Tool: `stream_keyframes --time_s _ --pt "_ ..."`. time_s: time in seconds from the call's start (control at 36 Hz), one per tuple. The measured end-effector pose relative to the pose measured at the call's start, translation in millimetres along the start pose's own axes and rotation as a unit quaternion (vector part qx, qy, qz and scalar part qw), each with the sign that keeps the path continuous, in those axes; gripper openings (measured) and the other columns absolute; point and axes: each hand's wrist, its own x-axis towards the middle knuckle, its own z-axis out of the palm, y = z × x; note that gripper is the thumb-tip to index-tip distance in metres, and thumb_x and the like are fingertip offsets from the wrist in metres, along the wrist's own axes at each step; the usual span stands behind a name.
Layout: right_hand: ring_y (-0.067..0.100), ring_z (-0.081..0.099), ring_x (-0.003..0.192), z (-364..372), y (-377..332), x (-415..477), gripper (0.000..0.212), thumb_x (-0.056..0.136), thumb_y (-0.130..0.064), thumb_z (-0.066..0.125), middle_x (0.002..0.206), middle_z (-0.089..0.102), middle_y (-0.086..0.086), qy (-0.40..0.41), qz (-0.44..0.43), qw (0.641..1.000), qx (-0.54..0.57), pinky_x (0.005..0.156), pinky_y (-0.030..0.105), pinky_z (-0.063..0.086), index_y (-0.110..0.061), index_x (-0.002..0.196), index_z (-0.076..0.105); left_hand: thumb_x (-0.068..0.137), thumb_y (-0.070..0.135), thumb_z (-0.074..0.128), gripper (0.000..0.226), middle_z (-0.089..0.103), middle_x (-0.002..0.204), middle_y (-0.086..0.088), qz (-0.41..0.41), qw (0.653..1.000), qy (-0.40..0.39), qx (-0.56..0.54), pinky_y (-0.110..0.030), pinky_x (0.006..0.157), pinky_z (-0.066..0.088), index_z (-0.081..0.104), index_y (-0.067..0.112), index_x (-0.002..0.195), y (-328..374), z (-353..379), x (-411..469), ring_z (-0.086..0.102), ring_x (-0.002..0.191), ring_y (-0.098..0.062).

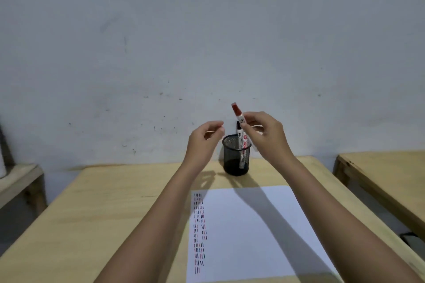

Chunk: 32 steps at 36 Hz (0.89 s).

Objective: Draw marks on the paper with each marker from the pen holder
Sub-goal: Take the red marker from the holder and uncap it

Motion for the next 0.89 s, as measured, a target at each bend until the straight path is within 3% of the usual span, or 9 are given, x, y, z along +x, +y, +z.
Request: stream_keyframes --time_s 0.14,0.19,0.33,0.47,0.61,0.72,0.89 --pt "0.026 0.06 0.086 -6 -11 -22 0.021 0.087 -0.01 0.06 0.09 0.061 0.011 -0.069 -0.028 0.996 -0.058 0.084 0.041 0.052 -0.014 0.105 0.069 0.09 0.021 0.06 0.011 0.071 0.087 0.006 0.042 0.998 -0.029 -0.024 -0.03 0.087 0.054 0.066 0.022 0.099 36 -13 -23 0.067 0.086 -0.015" --pt "0.023 0.057 0.083 -6 -16 -30 0.021 0.088 -0.01 0.059 0.089 0.059 0.01 -0.094 -0.038 0.992 -0.08 0.08 0.037 0.05 -0.014 0.106 0.068 0.087 0.023 0.063 0.01 0.073 0.084 0.008 0.046 0.998 -0.045 -0.007 -0.033 0.087 0.055 0.067 0.025 0.096 40 -15 -33 0.067 0.084 -0.015" --pt "0.016 0.048 0.078 -7 -27 -47 0.021 0.089 -0.011 0.055 0.089 0.055 0.005 -0.132 -0.073 0.981 -0.12 0.069 0.018 0.036 -0.017 0.106 0.068 0.084 0.015 0.067 0.007 0.072 0.084 -0.006 0.053 0.998 -0.036 0.022 -0.043 0.09 0.055 0.07 0.021 0.087 38 -20 -56 0.069 0.081 -0.018" --pt "0.005 0.051 0.078 -12 -28 -57 0.02 0.088 -0.015 0.059 0.089 0.058 -0.001 -0.146 -0.061 0.983 -0.09 0.072 0.014 0.037 -0.018 0.105 0.069 0.085 0.008 0.065 0.007 0.071 0.081 -0.006 0.029 0.999 -0.028 -0.021 -0.033 0.087 0.056 0.07 0.013 0.087 37 -26 -71 0.069 0.079 -0.017" --pt "0.019 0.062 0.088 -21 -25 -64 0.014 0.083 -0.013 0.067 0.094 0.067 0.002 -0.135 -0.014 0.99 -0.022 0.076 0.032 0.052 -0.017 0.096 0.07 0.086 0.004 0.061 0.009 0.069 0.08 -0.009 0.006 0.996 -0.008 -0.092 -0.017 0.076 0.055 0.068 0.004 0.093 34 -36 -81 0.069 0.072 -0.009" --pt "0.024 0.064 0.084 -24 -25 -70 0.013 0.077 -0.015 0.073 0.089 0.072 0.005 -0.125 0.028 0.991 0.032 0.077 0.036 0.051 -0.026 0.082 0.069 0.087 0.003 0.061 0.01 0.07 0.079 -0.006 -0.006 0.994 -0.01 -0.106 -0.017 0.076 0.055 0.069 0.005 0.092 28 -42 -86 0.069 0.074 -0.01" --pt "0.017 0.065 0.074 -17 -19 -75 0.009 0.075 -0.011 0.075 0.081 0.073 0.01 -0.136 0.081 0.983 0.088 0.075 0.032 0.051 -0.019 0.079 0.073 0.088 0.005 0.059 0.009 0.068 0.073 -0.004 -0.008 0.998 0.009 -0.062 -0.014 0.072 0.054 0.068 0.002 0.09 17 -42 -91 0.066 0.065 -0.004"
